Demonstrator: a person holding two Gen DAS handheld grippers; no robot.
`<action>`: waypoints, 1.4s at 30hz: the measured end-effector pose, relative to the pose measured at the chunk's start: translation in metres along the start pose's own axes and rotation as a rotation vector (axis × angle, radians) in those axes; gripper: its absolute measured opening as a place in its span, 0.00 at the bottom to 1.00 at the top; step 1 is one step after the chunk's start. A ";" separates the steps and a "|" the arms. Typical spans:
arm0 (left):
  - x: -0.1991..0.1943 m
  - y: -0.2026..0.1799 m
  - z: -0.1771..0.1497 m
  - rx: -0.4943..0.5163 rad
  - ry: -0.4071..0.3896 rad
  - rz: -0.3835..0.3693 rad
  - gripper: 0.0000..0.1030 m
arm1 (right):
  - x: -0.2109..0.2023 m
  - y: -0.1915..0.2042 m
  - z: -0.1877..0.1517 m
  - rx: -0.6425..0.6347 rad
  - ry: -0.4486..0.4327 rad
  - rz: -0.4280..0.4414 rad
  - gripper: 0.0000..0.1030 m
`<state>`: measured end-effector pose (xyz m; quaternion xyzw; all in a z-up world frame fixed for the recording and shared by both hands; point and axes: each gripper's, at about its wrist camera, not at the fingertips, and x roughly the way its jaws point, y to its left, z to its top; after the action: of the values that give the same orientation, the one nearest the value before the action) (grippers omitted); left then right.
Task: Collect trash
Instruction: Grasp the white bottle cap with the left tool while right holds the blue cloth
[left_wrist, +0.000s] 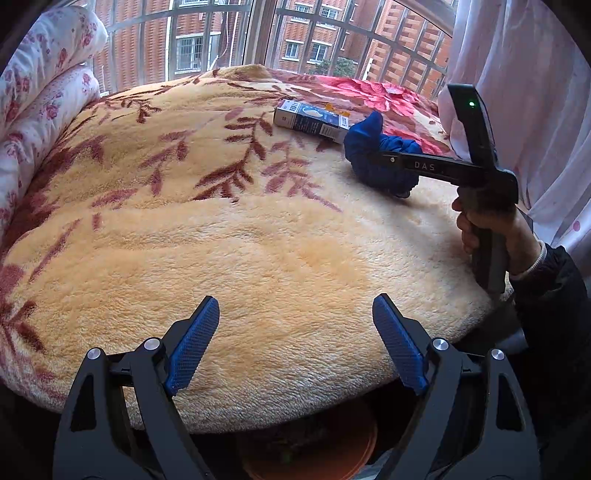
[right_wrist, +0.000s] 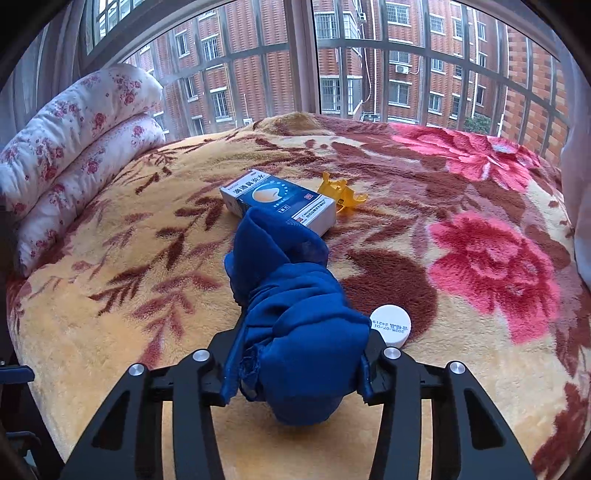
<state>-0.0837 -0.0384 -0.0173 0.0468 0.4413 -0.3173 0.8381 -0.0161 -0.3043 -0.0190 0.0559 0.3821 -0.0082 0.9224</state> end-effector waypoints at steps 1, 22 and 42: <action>0.001 -0.001 0.003 -0.001 0.001 -0.002 0.80 | -0.007 -0.003 -0.002 0.019 -0.011 0.012 0.45; 0.119 -0.118 0.118 0.137 0.012 0.014 0.80 | -0.163 -0.071 -0.095 0.245 -0.198 -0.117 0.45; 0.231 -0.159 0.160 0.078 0.092 0.020 0.30 | -0.181 -0.106 -0.132 0.337 -0.255 -0.087 0.46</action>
<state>0.0329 -0.3355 -0.0660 0.0982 0.4661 -0.3235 0.8176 -0.2429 -0.4006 0.0061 0.1914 0.2578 -0.1188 0.9396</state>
